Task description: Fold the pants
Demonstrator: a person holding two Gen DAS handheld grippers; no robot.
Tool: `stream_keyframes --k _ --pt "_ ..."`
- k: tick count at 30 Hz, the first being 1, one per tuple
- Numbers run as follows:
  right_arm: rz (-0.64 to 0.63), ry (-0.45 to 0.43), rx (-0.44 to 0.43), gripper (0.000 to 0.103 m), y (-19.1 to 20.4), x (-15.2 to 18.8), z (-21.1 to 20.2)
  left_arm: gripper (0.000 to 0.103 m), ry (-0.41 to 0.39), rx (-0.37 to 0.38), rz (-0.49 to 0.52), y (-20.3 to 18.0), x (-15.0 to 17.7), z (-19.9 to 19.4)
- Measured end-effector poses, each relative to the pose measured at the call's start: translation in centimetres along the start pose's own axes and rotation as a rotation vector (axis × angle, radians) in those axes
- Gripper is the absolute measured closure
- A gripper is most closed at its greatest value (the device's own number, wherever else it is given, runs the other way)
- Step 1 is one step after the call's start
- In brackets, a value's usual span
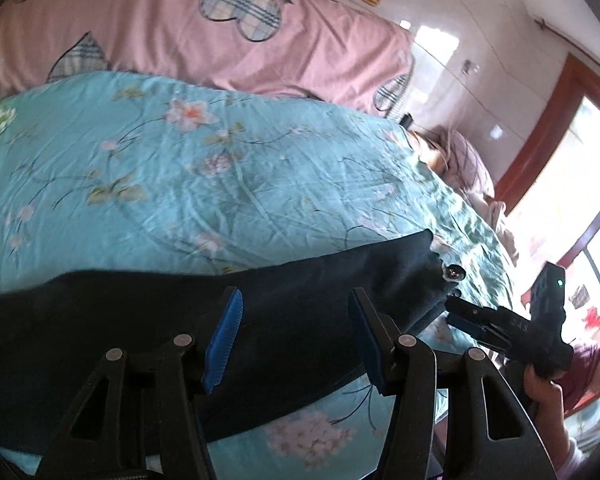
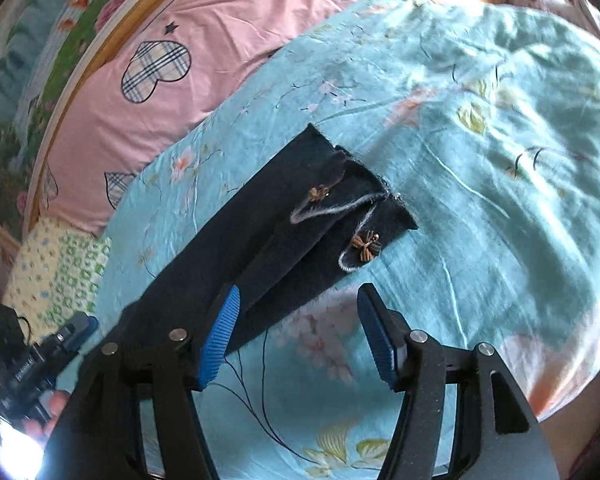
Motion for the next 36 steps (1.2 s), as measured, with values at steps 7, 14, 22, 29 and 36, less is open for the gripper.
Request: stream_keyframes --k 7,14,22,29,36 --pt "0.089 -0.012 -0.027 0.040 -0.5 -1.3 0.8 0.042 0.043 0.042 0.107 -2.9 -1.8 2.6" --pt "0.071 -0.061 -0.006 0.044 -0.8 -2.8 1.4 0.036 0.104 0.111 0.216 -6.6 -3.2 5.4" --pt "0.072 -0.056 -0.110 0.091 -3.6 -2.0 0.1 0.036 0.229 0.203 0.358 -11.9 -4.6 10.6" --pt "0.045 -0.066 -0.185 0.091 -3.5 -0.8 -1.4 0.038 0.400 0.317 0.470 -16.8 -3.4 16.1" --pt "0.002 -0.053 -0.192 0.091 -3.4 -0.6 -1.3 0.053 0.567 0.405 0.552 -20.6 -1.4 20.1"
Point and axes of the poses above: each gripper's, at about its wrist camera, not at the fingertips, and z roughly the way its jaws point, y to its left, x to its underside, the point moved 7 cm from there along z, roughly the way its jaws point, and after that the axes turned 6 degrees about -x, right-handed, at the moved point
